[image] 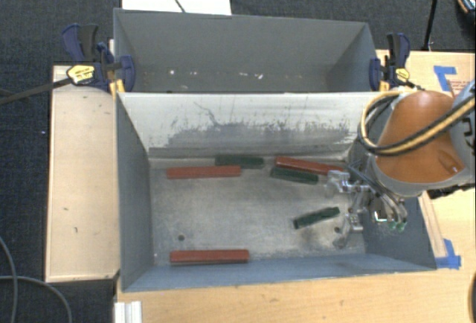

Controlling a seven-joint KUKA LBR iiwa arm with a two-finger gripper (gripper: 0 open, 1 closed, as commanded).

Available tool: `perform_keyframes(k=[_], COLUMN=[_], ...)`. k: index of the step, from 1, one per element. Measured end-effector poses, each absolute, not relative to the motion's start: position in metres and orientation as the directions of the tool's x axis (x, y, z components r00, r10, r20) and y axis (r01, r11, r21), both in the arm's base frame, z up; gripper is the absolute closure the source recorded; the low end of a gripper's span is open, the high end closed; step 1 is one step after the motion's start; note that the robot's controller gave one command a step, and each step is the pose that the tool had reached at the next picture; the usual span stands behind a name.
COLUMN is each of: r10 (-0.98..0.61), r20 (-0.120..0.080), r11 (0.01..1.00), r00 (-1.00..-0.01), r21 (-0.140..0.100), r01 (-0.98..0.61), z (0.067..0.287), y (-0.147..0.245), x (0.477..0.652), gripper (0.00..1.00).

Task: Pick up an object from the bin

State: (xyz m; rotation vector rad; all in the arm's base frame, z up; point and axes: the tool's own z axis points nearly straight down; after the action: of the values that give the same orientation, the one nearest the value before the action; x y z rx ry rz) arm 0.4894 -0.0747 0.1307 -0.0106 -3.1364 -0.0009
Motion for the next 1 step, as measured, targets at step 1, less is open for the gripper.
perform_keyframes(k=[1], r10=[-0.135], r20=[-0.004], r11=[0.991], r00=[-0.991], r21=[0.0], r01=[-0.135], z=[0.0683], y=[-0.0685], x=[0.5428], gripper=[0.0])
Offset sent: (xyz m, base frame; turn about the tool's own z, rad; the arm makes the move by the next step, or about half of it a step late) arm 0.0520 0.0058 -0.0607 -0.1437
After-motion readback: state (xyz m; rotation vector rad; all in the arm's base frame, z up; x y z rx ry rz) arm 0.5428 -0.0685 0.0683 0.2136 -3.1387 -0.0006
